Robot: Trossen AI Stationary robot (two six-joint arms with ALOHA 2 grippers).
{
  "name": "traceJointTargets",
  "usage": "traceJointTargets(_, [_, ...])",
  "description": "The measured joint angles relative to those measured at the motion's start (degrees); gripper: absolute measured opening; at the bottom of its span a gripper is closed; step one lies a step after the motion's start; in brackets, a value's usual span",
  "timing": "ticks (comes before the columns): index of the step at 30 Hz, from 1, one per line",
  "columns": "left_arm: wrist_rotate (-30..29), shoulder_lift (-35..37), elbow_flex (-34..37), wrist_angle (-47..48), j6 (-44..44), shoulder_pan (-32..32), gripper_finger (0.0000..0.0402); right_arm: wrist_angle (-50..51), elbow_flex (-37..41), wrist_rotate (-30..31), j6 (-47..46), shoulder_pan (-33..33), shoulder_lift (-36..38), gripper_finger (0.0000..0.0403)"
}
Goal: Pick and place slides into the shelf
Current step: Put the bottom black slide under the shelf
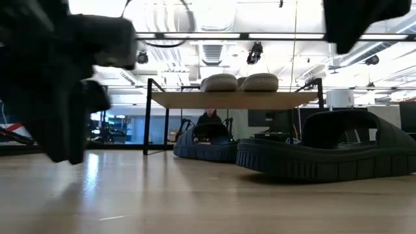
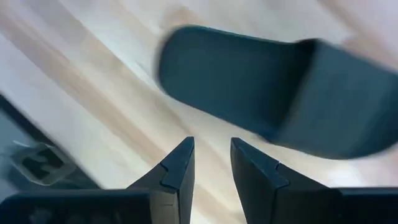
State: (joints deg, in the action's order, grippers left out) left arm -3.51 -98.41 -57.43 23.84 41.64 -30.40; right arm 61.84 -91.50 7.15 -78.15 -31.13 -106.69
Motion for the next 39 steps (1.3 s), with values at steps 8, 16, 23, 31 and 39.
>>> traceJointTargets(8, [-4.0, 6.5, 3.9, -0.3, 6.2, -9.0, 0.0123, 5.0, -6.9, 0.3, 48.4, -1.7, -0.2, 0.0096])
traceJointTargets(16, [-16.4, 12.6, 6.7, -0.8, 31.1, -13.9, 0.0123, 8.3, -5.1, -0.2, 13.2, 4.4, -0.4, 0.0096])
traceJointTargets(23, [-23.9, 15.4, 9.0, -0.9, 41.9, -14.2, 0.0123, -8.1, -1.0, 3.3, -4.9, 1.7, 0.3, 0.0096])
traceJointTargets(31, [-23.6, 18.8, 13.1, 0.5, 47.8, -13.9, 0.0123, 19.4, -0.5, 7.2, 1.9, 0.6, 0.0, 0.0095])
traceJointTargets(39, [-15.2, 20.8, 13.3, 24.0, 49.8, -14.0, 0.0123, 24.5, -2.6, 7.3, 1.3, 1.1, 0.0, 0.0095])
